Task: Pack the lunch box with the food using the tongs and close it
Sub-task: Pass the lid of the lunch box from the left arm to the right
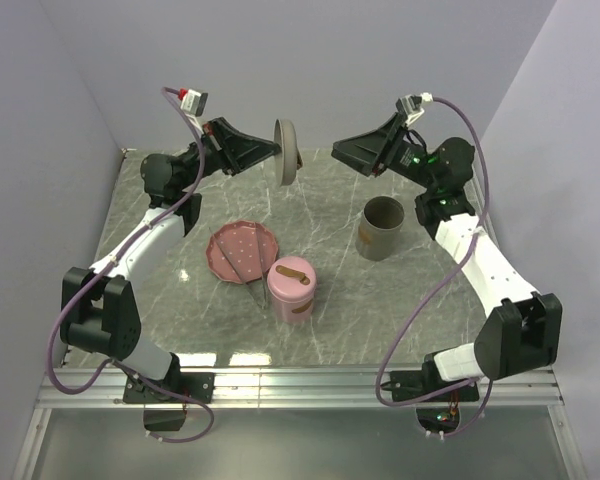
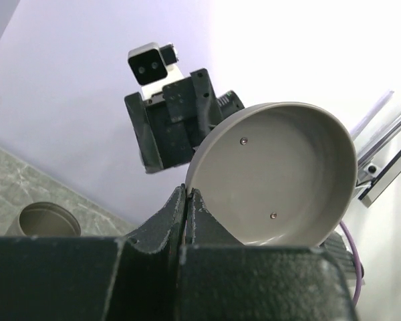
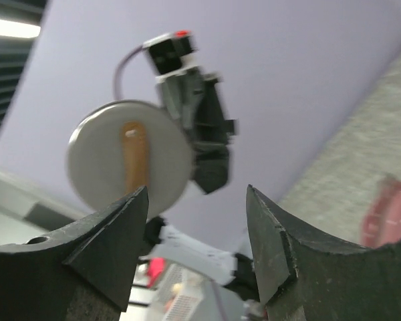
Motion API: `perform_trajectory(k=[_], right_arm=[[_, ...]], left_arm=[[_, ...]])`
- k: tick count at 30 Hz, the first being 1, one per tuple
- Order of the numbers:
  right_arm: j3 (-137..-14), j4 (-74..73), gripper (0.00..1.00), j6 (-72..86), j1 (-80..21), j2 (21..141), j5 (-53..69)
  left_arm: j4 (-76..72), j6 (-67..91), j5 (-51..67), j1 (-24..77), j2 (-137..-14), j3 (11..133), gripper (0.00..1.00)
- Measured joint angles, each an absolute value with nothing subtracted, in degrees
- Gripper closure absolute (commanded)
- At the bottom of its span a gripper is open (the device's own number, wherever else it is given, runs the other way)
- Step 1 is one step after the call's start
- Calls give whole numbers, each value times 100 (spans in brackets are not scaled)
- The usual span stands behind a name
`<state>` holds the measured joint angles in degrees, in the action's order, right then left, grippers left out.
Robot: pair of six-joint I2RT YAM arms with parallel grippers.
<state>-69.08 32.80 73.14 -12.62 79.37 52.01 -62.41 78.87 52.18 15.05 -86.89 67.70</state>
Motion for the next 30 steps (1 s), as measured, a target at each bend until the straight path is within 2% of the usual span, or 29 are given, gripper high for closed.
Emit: perform_trajectory(k=[10,19,30], right_arm=[[-6910,4584,35,8311,-2106,7996,5199],[-7011,4624,38,8348,-2327,8195,5199],[-7050,4696,46,8506,-2403,8204,5192]], left_arm=[[-6329,8132,5015,1509,-8700,6770,100],[-6318,8128,5011,1627,-8709,6770,100],[-6313,8108,5015,1804,-8711,6770,100]])
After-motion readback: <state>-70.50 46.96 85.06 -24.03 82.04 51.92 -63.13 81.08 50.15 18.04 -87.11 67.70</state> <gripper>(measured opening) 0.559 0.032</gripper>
